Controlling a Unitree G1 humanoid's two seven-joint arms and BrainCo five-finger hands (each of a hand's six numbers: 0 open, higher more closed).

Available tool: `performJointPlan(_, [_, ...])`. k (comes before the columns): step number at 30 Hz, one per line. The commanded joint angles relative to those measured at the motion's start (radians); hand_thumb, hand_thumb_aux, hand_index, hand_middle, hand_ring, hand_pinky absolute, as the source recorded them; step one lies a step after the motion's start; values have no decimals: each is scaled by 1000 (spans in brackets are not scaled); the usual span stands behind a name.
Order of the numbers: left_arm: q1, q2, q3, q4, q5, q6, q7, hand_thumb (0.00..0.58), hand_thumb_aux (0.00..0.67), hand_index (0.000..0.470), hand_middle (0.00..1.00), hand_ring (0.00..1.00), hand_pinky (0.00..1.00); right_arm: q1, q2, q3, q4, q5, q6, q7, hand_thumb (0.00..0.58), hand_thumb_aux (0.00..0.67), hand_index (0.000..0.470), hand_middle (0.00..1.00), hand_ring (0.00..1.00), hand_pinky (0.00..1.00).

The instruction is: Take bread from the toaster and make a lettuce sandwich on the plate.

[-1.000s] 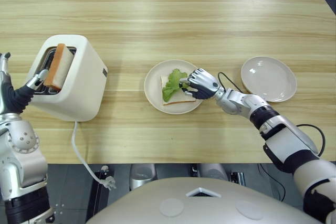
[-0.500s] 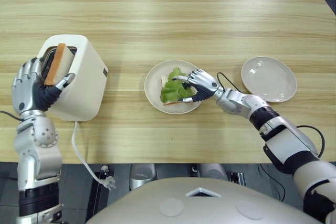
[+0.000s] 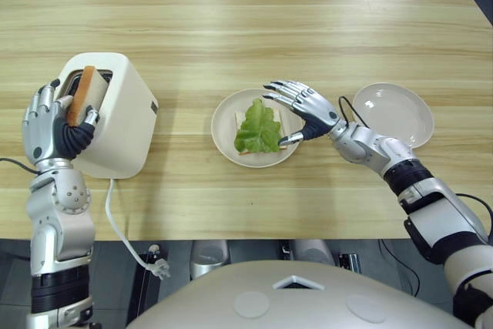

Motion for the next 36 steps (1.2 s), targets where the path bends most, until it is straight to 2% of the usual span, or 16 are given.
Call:
performJointPlan(1, [-16, 4, 8, 1, 15, -2, 39, 580, 670, 460, 0, 0, 0, 18, 1, -20, -10, 9, 15, 11, 0, 0, 0, 0, 0, 0])
performJointPlan(8, [-55, 16, 49, -69, 1, -17, 86, 580, 670, 460, 0, 0, 0, 16, -7, -61, -10, 17, 27, -2, 0, 0, 0, 0, 0, 0])
performJointPlan(9, [-70, 19, 63, -92, -5, -19, 91, 580, 670, 460, 400, 400, 400, 17, -9, -67, -11, 19, 27, -3, 0, 0, 0, 0, 0, 0])
performJointPlan(10, [-86, 23, 77, -116, -10, -20, 93, 580, 670, 460, 1000, 1000, 1000, 17, -8, -71, -9, 19, 27, -4, 0, 0, 0, 0, 0, 0])
performJointPlan(19, [-261, 85, 111, -243, -21, -28, 38, 580, 670, 460, 1000, 1000, 1000, 29, 2, -90, -2, 21, 31, -17, 0, 0, 0, 0, 0, 0])
performJointPlan(23, [-381, 112, 23, -241, -54, -57, -51, 580, 670, 460, 1000, 1000, 1000, 32, -7, -108, -4, 33, 34, -25, 0, 0, 0, 0, 0, 0])
performJointPlan(26, [-470, 97, -62, -221, -160, -72, -153, 580, 670, 460, 1000, 1000, 1000, 34, -11, -125, -12, 42, 25, -33, 0, 0, 0, 0, 0, 0])
performJointPlan(29, [-566, 73, -158, -101, -285, -89, -270, 580, 670, 460, 1000, 1000, 1000, 49, -22, -142, -23, 41, 11, -73, 0, 0, 0, 0, 0, 0])
performJointPlan(31, [-622, 39, -233, 1, -422, -95, -409, 580, 670, 460, 1000, 1000, 1000, 65, -36, -158, -33, 46, -19, -103, 0, 0, 0, 0, 0, 0])
performJointPlan(36, [-700, -22, -339, 243, -603, -88, -641, 580, 670, 460, 1000, 1000, 1000, 95, -57, -177, -83, 40, -77, -144, 0, 0, 0, 0, 0, 0])
